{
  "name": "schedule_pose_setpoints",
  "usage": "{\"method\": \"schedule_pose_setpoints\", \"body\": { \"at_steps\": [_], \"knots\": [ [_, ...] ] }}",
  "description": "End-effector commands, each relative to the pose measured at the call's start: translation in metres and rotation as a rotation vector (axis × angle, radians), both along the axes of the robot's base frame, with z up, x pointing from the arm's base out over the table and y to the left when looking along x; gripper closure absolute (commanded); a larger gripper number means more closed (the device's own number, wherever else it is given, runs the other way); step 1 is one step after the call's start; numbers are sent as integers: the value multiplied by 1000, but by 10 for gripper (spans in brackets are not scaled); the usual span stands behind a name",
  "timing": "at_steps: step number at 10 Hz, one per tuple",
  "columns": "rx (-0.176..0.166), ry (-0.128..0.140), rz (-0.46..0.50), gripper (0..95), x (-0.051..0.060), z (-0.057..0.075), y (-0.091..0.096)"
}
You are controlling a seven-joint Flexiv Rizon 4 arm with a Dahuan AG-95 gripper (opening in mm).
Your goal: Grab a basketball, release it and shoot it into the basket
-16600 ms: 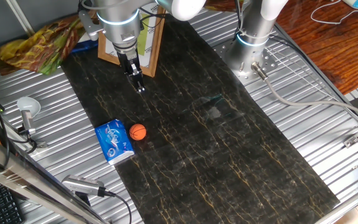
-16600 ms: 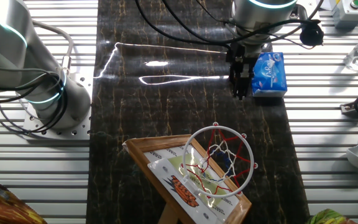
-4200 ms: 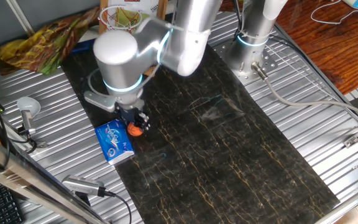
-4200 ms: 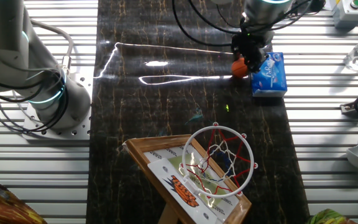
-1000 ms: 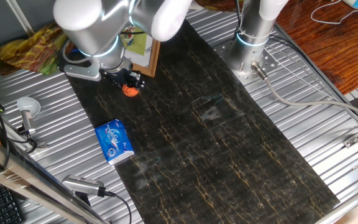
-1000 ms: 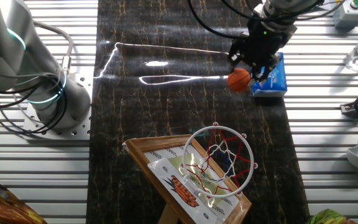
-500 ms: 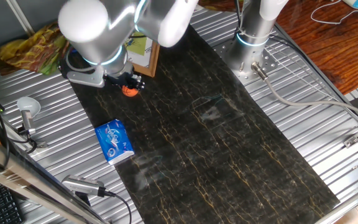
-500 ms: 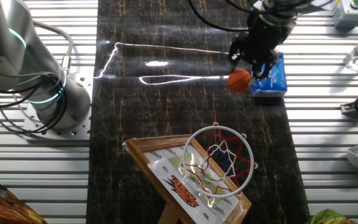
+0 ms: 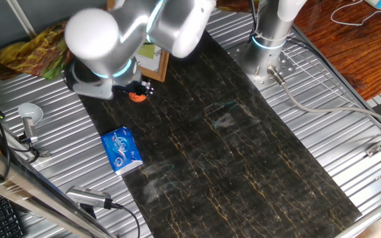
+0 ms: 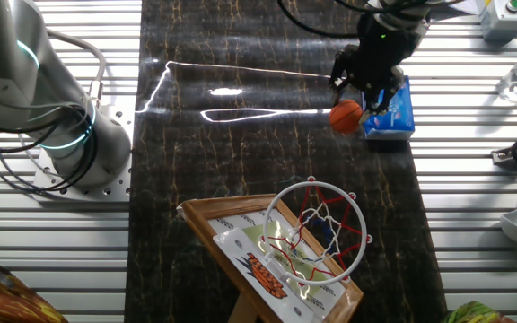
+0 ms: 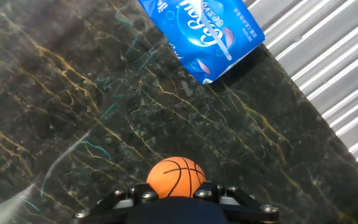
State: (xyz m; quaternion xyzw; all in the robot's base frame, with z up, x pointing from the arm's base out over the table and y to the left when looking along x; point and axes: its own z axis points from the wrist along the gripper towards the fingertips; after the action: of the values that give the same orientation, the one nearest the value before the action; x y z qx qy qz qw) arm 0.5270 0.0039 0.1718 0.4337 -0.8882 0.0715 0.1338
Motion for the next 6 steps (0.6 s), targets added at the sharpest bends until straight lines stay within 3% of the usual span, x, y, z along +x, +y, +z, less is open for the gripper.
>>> {"method": "schedule_pose_setpoints", "body": {
  "at_steps": [1, 2, 4, 6],
  "knots": [
    [11, -12, 6, 950, 9, 9, -16],
    [8, -7, 9, 950, 18, 30, -32],
    [3, 1, 17, 950, 21, 59, -53],
    [7, 5, 31, 950, 8, 84, -76]
  ]
}}
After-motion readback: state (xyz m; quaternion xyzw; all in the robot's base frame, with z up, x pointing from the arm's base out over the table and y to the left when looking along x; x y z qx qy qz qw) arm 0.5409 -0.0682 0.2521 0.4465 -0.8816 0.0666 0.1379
